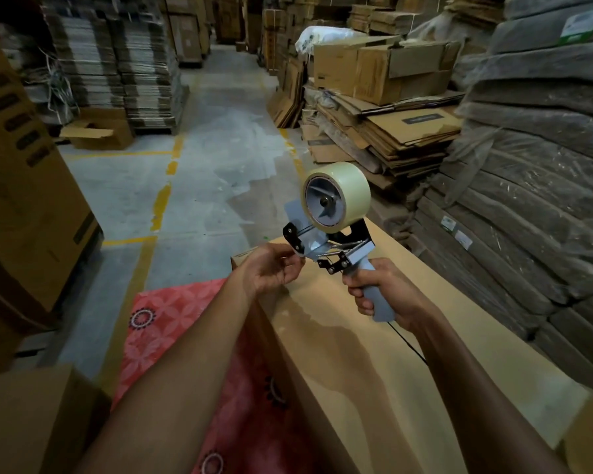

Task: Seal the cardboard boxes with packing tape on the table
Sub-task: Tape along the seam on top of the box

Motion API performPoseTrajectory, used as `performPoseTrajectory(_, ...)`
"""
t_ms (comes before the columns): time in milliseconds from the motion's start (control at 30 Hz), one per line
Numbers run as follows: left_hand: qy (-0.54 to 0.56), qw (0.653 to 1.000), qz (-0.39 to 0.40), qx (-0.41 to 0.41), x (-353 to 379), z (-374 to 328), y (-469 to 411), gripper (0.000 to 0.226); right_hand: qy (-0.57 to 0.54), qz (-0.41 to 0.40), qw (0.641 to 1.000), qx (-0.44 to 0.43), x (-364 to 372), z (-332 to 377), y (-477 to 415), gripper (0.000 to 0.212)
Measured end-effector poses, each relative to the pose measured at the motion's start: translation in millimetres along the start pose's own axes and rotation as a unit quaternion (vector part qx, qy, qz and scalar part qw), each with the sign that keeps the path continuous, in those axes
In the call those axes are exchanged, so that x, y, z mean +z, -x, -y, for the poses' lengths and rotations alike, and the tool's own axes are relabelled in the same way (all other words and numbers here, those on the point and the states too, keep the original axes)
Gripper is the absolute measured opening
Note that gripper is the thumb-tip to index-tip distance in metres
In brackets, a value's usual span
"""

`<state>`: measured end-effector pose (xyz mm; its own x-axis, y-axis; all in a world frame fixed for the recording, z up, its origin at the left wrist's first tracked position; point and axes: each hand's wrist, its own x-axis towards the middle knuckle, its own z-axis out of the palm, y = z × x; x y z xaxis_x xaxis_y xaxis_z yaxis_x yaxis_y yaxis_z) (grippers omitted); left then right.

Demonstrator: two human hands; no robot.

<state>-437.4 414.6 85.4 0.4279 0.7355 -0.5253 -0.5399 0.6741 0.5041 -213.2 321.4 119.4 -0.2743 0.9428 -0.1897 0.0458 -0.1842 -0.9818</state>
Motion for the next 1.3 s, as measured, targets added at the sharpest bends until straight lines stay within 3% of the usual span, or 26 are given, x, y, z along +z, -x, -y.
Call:
performPoseTrajectory(100, -0.020, 1.000, 0.003, -0.004, 1, -6, -9, 0.035, -0.003, -0.012, 1.000, -0.001, -3, -3, -7, 0.011)
performPoseTrajectory(200, -0.101, 0.993, -0.047, 0.026, 8, -6, -16, 0.006, 0.000, -0.030, 1.000, -0.004, -7, -5, -13, 0.007)
performPoseTrajectory(233, -0.131, 0.988, -0.070, 0.047, 11, -7, -20, 0.011, 0.009, -0.038, 0.999, -0.005, -9, -6, -15, 0.009)
performPoseTrajectory(333, -0.249, 0.956, -0.117, 0.103, 24, -20, -34, 0.031, 0.044, -0.058, 0.997, -0.003, -10, -11, -18, 0.012)
performPoseTrajectory(467, -0.361, 0.910, -0.163, 0.125, 34, -58, -59, 0.031, 0.043, -0.090, 0.995, -0.002, -18, -19, -10, 0.006)
performPoseTrajectory(600, -0.411, 0.888, -0.150, 0.140, 36, -81, -77, 0.012, 0.068, -0.123, 0.990, 0.033, -31, -32, -1, 0.021)
performPoseTrajectory(933, -0.536, 0.754, -0.260, 0.275, 15, -58, -137, 0.027, 0.071, -0.150, 0.985, 0.043, -30, -46, -42, 0.030)
performPoseTrajectory(1200, -0.522, 0.754, -0.280, 0.285, 11, -55, -141, 0.030, 0.072, -0.154, 0.983, 0.069, -30, -56, -53, 0.030)
performPoseTrajectory(1300, -0.540, 0.749, -0.281, 0.263, 9, -56, -142, 0.035, 0.079, -0.156, 0.982, 0.072, -30, -59, -56, 0.019)
